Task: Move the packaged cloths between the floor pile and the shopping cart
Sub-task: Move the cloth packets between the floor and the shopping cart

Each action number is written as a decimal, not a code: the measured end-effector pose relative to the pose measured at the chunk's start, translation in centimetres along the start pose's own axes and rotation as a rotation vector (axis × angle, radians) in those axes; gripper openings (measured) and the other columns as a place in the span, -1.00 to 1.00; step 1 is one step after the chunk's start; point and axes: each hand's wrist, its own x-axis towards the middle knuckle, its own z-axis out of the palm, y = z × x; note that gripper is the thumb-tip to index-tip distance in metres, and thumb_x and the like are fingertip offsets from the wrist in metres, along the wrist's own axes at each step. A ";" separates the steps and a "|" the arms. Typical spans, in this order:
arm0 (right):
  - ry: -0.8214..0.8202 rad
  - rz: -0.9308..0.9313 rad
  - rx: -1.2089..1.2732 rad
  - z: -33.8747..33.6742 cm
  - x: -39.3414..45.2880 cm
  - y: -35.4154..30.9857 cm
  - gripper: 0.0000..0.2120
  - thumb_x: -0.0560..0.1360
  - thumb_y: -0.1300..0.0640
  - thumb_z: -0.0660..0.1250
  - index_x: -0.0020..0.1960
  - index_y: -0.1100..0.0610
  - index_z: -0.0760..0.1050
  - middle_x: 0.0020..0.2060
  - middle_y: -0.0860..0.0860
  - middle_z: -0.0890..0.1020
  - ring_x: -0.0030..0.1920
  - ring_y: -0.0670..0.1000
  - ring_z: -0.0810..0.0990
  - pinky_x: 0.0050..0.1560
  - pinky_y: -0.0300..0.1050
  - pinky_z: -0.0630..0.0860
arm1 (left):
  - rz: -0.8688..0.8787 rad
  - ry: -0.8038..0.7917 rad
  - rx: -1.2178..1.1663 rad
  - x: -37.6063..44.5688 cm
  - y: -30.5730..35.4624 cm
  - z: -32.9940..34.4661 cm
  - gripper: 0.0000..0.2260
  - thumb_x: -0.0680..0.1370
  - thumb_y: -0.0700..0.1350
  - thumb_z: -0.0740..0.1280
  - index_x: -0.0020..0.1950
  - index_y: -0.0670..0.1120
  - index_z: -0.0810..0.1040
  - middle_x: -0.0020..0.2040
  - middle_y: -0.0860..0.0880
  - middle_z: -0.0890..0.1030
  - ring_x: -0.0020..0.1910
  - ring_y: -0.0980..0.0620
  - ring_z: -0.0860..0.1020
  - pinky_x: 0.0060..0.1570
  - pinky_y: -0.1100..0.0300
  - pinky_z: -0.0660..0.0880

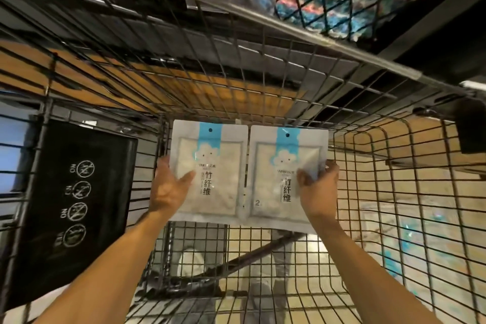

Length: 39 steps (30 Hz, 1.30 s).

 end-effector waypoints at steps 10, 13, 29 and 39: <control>0.101 -0.285 -0.831 -0.9 -0.6 -2.1 -0.23 0.55 -0.11 0.41 0.59 0.18 0.16 0.47 0.31 0.34 0.42 0.35 0.37 0.38 0.33 0.33 | 0.140 0.105 0.545 -1.8 1.5 1.7 -0.36 0.66 -0.18 0.24 0.66 -0.13 -0.01 0.64 -0.24 -0.04 0.62 -0.23 0.04 0.57 -0.11 0.13; 0.016 -0.331 -0.951 -2.5 -1.1 -3.8 -0.25 0.61 -0.21 0.25 0.65 0.09 0.07 0.60 0.21 0.20 0.56 0.27 0.23 0.50 0.30 0.23 | 0.174 0.096 0.695 -2.8 3.1 0.8 -0.34 0.69 -0.09 0.15 0.66 -0.04 -0.19 0.66 -0.18 -0.17 0.65 -0.14 -0.13 0.60 -0.01 -0.11; -0.027 -0.498 -0.969 -16.3 -9.8 -21.2 -0.32 0.64 -0.29 0.06 0.65 0.04 0.18 0.63 0.13 0.23 0.63 0.20 0.17 0.63 0.23 0.05 | 0.398 0.171 1.004 -14.6 23.7 -11.0 -0.43 0.69 0.20 -0.04 0.66 0.02 0.08 0.66 -0.11 0.08 0.64 -0.10 0.04 0.58 -0.13 0.00; 0.109 -0.640 -0.843 -27.9 -16.8 -34.1 -0.29 0.64 -0.34 0.07 0.66 0.02 0.16 0.62 0.13 0.25 0.62 0.21 0.20 0.61 0.20 0.07 | 0.579 0.329 0.990 -24.5 38.1 -20.0 -0.38 0.65 0.29 -0.10 0.65 0.04 0.12 0.64 -0.09 0.16 0.60 -0.12 0.18 0.54 -0.22 0.12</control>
